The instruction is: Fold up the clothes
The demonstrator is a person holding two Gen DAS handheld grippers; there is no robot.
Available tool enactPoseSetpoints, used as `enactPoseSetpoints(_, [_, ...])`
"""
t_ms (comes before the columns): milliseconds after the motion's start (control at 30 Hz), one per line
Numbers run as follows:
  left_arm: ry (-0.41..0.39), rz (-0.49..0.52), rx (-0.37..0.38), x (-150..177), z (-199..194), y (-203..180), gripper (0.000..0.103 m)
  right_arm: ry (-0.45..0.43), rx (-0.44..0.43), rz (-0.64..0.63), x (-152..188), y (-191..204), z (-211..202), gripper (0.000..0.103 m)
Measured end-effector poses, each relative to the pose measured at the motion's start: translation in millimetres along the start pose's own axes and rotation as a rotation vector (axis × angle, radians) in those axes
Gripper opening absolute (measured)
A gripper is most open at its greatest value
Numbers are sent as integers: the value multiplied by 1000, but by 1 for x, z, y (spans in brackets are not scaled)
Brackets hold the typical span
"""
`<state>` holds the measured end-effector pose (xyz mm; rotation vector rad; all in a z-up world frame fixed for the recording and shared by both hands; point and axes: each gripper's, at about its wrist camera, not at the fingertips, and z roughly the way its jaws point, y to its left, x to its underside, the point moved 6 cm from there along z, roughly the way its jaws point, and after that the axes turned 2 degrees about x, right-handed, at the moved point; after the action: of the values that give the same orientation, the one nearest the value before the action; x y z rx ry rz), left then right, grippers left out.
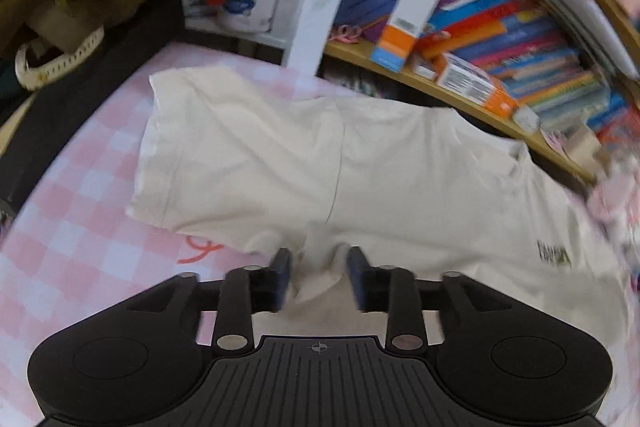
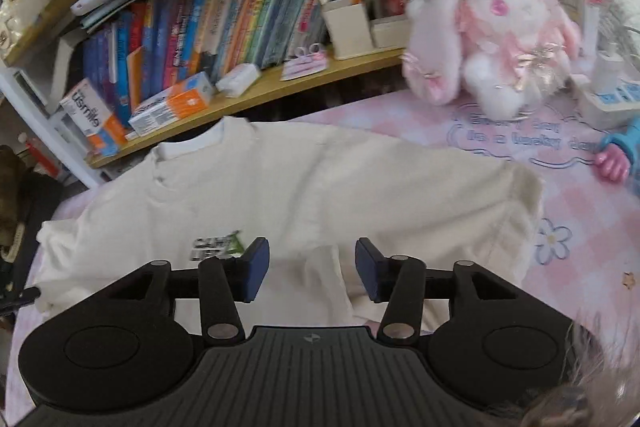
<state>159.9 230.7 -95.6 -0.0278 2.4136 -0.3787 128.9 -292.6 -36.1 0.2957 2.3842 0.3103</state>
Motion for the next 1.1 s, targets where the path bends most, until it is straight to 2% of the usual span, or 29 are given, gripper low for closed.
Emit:
enactPoseSetpoints(33, [-17, 32, -8, 7, -8, 2, 54, 6, -1, -16, 7, -4, -4, 48])
enactPoseSetpoints(67, [-31, 56, -11, 14, -14, 4, 56, 15, -3, -31, 15, -8, -8, 50])
enactPoseSetpoints(133, [-34, 69, 4, 26, -23, 10, 57, 60, -1, -57, 35, -13, -9, 50])
enactPoseSetpoints(233, [-23, 10, 33, 32, -24, 23, 57, 107, 37, -73, 57, -21, -4, 50])
enactPoseSetpoints(433, [-20, -37, 25, 28, -10, 26, 56, 84, 13, 54, 73, -26, -4, 50])
enactPoseSetpoints(533, [-26, -22, 22, 20, -1, 22, 56, 86, 19, 46, 75, -19, -4, 41])
enactPoseSetpoints(600, [11, 22, -14, 17, 11, 19, 56, 92, 32, 12, 75, -14, -3, 21])
enactPoseSetpoints(700, [41, 22, -75, 18, 23, 25, 56, 101, 53, -39, 75, -6, -3, 14])
enactPoseSetpoints(767, [30, -5, -59, 20, 22, 27, 55, 99, 75, -72, 76, -1, -5, 13])
enactPoseSetpoints(800, [28, -6, -51, 22, 20, 27, 54, 95, 80, -76, 76, 0, -6, 12])
enactPoseSetpoints(833, [29, 2, -42, 24, 19, 26, 44, 91, 86, -79, 76, 1, -7, 11])
enactPoseSetpoints(867, [34, 8, -26, 25, 18, 25, 32, 86, 90, -78, 76, 3, -10, 11])
enactPoseSetpoints(900, [47, 7, 7, 27, 17, 22, 11, 82, 92, -75, 76, 4, -11, 10])
enactPoseSetpoints(967, [39, 20, 30, 26, 8, 18, 6, 75, 95, -67, 76, 6, -16, 10])
enactPoseSetpoints(1100, [-42, 22, 42, 18, -29, 14, 5, 58, 94, -58, 74, 12, -31, 9])
